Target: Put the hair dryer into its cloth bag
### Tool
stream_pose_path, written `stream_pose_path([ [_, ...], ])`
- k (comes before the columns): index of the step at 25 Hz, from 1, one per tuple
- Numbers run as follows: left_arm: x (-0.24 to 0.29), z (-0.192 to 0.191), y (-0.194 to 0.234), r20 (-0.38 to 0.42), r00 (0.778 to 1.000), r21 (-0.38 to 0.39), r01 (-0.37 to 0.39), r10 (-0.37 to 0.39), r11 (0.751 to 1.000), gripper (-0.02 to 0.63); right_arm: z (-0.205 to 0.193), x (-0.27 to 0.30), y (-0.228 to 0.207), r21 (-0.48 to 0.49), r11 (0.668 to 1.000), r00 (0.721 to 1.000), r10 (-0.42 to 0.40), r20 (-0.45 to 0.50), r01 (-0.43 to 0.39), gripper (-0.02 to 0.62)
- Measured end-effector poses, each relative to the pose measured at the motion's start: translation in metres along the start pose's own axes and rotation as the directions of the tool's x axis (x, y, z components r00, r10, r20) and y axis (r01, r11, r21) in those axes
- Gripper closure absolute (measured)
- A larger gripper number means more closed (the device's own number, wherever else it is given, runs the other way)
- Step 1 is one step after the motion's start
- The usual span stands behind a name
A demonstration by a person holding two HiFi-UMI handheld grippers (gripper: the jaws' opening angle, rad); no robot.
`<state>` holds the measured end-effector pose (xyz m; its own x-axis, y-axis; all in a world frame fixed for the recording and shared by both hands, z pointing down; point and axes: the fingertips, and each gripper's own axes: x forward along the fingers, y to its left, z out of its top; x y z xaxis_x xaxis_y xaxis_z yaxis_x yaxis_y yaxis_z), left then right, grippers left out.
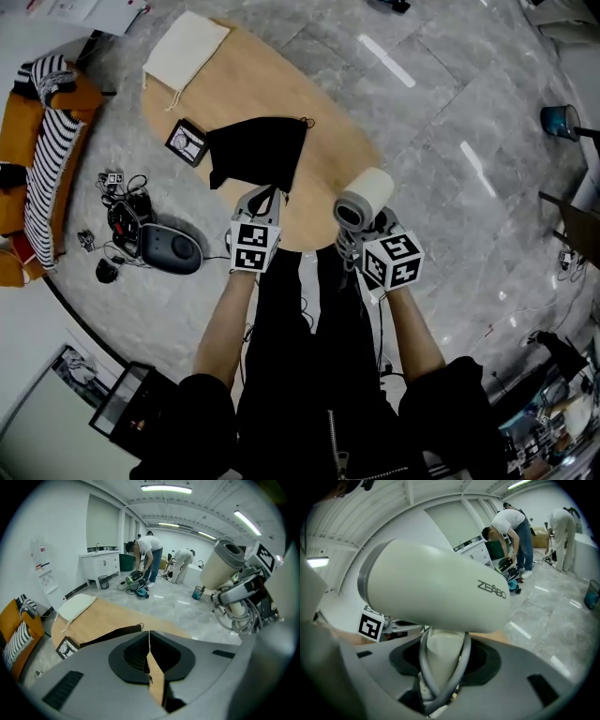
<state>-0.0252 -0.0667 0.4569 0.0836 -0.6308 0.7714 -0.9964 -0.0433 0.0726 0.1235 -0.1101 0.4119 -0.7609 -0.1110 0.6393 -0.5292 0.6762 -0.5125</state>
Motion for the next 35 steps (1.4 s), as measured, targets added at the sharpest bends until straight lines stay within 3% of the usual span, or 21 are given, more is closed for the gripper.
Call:
stream_pose_path([
  [5, 0.053, -0.029, 0.020, -0.014, 1.000, -0.008, -0.014, 0.014, 1.000, 0.591, -0.018, 0.034, -0.012, -0.053, 0.999, 1.000, 0.003, 0.016, -0.002, 0.400],
  [9, 0.094, -0.060, 0.021, -0.051, 0.999, 0.005, 0.017, -0.017, 1.000, 0.587, -0.042, 0.058, -0.024, -0.077, 0.997, 1.000, 0.002, 0.010, -0.002, 0.400],
  [11, 0.111, -0.082, 0.019, -0.091, 0.995, 0.019, 0.033, -0.031, 0.999, 0.522, -0.056, 0.068, -0.029, -0.078, 0.997, 1.000, 0.000, -0.017, -0.001, 0.400],
  [16, 0.150, -0.120, 0.013, -0.177, 0.983, 0.127, 0.067, -0.044, 0.990, 0.462, -0.082, 0.089, -0.048, -0.086, 0.996, 0.998, -0.021, -0.051, 0.017, 0.400],
  [22, 0.176, -0.170, 0.004, -0.329, 0.944, 0.243, 0.120, -0.035, 0.963, 0.414, -0.109, 0.104, -0.053, -0.041, 0.999, 0.997, -0.029, -0.069, 0.026, 0.400],
  [26, 0.183, -0.167, 0.012, -0.285, 0.958, 0.247, 0.084, -0.010, 0.965, 0.414, -0.118, 0.114, -0.055, -0.033, 0.999, 0.996, -0.025, -0.080, 0.023, 0.400],
  [30, 0.184, -0.168, 0.018, -0.292, 0.956, 0.221, 0.083, -0.015, 0.972, 0.419, -0.125, 0.118, -0.056, -0.029, 0.999, 0.995, -0.022, -0.093, 0.019, 0.400],
  [35, 0.177, -0.165, 0.020, -0.275, 0.960, 0.180, 0.098, -0.046, 0.979, 0.490, -0.128, 0.121, -0.052, -0.029, 1.000, 0.994, -0.015, -0.106, 0.012, 0.400],
])
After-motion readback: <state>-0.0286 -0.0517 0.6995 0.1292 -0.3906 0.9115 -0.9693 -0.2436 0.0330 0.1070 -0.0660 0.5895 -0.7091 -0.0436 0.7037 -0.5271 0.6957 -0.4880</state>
